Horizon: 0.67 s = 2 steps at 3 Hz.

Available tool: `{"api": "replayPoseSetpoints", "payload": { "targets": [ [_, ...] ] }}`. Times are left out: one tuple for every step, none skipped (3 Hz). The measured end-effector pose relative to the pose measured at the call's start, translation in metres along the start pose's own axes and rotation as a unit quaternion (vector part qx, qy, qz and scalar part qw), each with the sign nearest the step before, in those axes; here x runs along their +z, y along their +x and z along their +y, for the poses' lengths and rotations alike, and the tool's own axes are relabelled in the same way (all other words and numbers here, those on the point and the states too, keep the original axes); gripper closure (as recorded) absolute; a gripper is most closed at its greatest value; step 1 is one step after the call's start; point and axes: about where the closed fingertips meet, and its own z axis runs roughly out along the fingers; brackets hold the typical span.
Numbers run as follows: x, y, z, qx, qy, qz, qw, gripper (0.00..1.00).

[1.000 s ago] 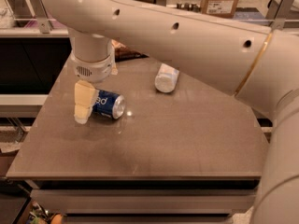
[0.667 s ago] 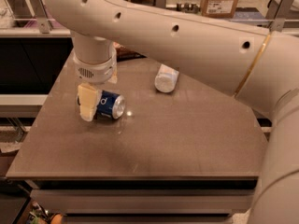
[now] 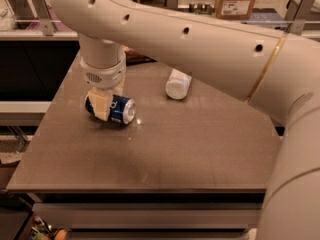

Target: Place pepsi can upright

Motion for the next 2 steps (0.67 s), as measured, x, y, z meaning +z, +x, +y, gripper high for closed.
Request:
{"api": "replayPoseSetpoints", "payload": {
  "targets": [
    [-0.0006, -0.0028, -0.0023, 0.0, 0.0, 0.008, 1.0, 0.88],
    [-0.0038, -0.0026, -0.0049, -0.003, 0.0, 0.016, 0.9999, 1.0]
  ]
}}
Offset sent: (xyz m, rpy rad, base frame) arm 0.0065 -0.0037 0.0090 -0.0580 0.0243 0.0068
